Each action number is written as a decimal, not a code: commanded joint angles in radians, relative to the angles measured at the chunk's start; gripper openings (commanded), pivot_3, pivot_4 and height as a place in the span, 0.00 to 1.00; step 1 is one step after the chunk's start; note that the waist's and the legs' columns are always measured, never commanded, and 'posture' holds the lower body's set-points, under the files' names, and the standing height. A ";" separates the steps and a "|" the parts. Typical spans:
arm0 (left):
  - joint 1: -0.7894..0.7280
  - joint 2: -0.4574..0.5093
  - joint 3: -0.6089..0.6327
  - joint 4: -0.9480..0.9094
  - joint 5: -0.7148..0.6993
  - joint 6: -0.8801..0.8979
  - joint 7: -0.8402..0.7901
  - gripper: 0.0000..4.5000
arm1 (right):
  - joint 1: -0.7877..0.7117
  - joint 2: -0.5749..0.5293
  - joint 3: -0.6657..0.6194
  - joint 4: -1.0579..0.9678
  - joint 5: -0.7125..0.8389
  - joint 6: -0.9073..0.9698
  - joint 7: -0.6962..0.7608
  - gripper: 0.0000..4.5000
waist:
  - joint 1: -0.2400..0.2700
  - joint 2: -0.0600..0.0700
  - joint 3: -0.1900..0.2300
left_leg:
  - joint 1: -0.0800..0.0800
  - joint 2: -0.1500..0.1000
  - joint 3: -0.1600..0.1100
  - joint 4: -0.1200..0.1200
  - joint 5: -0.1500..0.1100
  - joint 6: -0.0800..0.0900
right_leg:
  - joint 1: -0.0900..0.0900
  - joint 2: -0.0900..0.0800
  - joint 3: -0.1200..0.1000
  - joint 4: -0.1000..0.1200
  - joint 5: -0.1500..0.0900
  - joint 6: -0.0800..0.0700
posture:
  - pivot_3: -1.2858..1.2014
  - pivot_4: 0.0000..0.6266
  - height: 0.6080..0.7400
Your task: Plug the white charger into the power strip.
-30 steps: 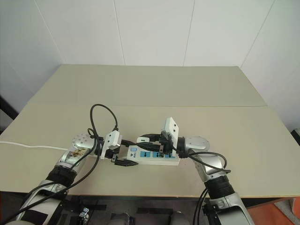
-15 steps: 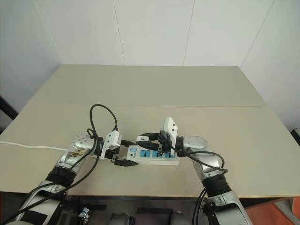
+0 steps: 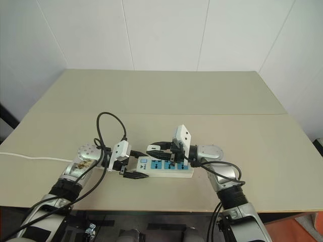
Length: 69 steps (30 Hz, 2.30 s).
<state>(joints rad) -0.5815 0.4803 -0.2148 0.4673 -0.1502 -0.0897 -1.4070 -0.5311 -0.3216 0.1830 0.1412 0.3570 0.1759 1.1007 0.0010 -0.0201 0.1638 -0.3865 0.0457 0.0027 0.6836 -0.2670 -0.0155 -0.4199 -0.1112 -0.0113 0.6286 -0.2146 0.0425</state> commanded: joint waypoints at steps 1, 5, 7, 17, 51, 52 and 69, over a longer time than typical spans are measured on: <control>0.002 0.000 -0.017 0.001 0.009 -0.002 -0.007 0.73 | -0.005 0.003 -0.008 -0.021 0.005 -0.032 0.013 0.27 | 0.000 0.000 0.000 | 0.000 0.000 0.000 0.000 0.000 0.000 | 0.000 0.000 0.000 0.000 0.000 0.000 | 0.52 0.24 1.00; 0.005 0.002 -0.016 -0.003 0.009 -0.002 -0.007 0.73 | 0.000 0.003 -0.006 -0.025 -0.001 -0.037 0.017 0.27 | 0.000 0.000 0.000 | 0.000 0.000 0.000 0.000 0.000 0.000 | 0.000 0.000 0.000 0.000 0.000 0.000 | 0.52 0.24 1.00; 0.004 0.003 -0.016 -0.001 0.009 -0.002 -0.007 0.73 | 0.001 0.004 -0.005 -0.022 -0.005 -0.046 0.017 0.27 | 0.000 0.000 0.000 | 0.000 0.000 0.000 0.000 0.000 0.000 | 0.000 0.000 0.000 0.000 0.000 0.000 | 0.52 0.24 1.00; 0.005 0.005 -0.015 -0.003 0.009 -0.003 -0.007 0.73 | 0.016 0.018 -0.001 -0.022 -0.023 -0.088 0.008 0.27 | -0.001 0.000 0.000 | 0.000 0.000 0.000 0.000 0.000 0.000 | 0.000 0.000 0.000 0.000 0.000 0.000 | 0.52 0.24 1.00; -0.003 0.015 -0.012 0.007 0.012 -0.007 -0.011 0.73 | 0.047 0.028 0.019 0.080 -0.090 -0.238 0.015 0.27 | -0.004 0.000 0.000 | 0.001 0.000 0.000 0.000 0.000 0.000 | 0.000 0.000 0.000 -0.001 0.000 0.000 | 0.52 0.24 1.00; -0.004 0.016 -0.012 0.009 0.012 -0.007 -0.011 0.73 | 0.043 0.030 0.020 0.090 -0.093 -0.245 0.016 0.27 | -0.005 0.000 0.000 | 0.001 0.000 0.000 0.000 0.000 0.000 | 0.001 0.000 0.000 -0.001 0.000 0.000 | 0.52 0.24 1.00; 0.011 0.036 -0.001 -0.015 0.008 -0.002 -0.006 0.73 | -0.025 -0.016 0.041 0.320 -0.122 -0.279 0.113 0.27 | -0.012 0.000 -0.001 | 0.012 0.000 0.000 -0.002 0.000 0.000 | 0.012 0.000 0.000 -0.004 0.000 0.000 | 0.52 0.24 1.00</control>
<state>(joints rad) -0.5785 0.4914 -0.2157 0.4756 -0.1456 -0.0878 -1.4021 -0.5771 -0.3067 0.2245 0.3861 0.2813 -0.1254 1.2205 -0.0111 -0.0203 0.1632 -0.3714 0.0462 0.0027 0.6802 -0.2672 -0.0153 -0.4057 -0.1107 -0.0112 0.6244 -0.2151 0.0425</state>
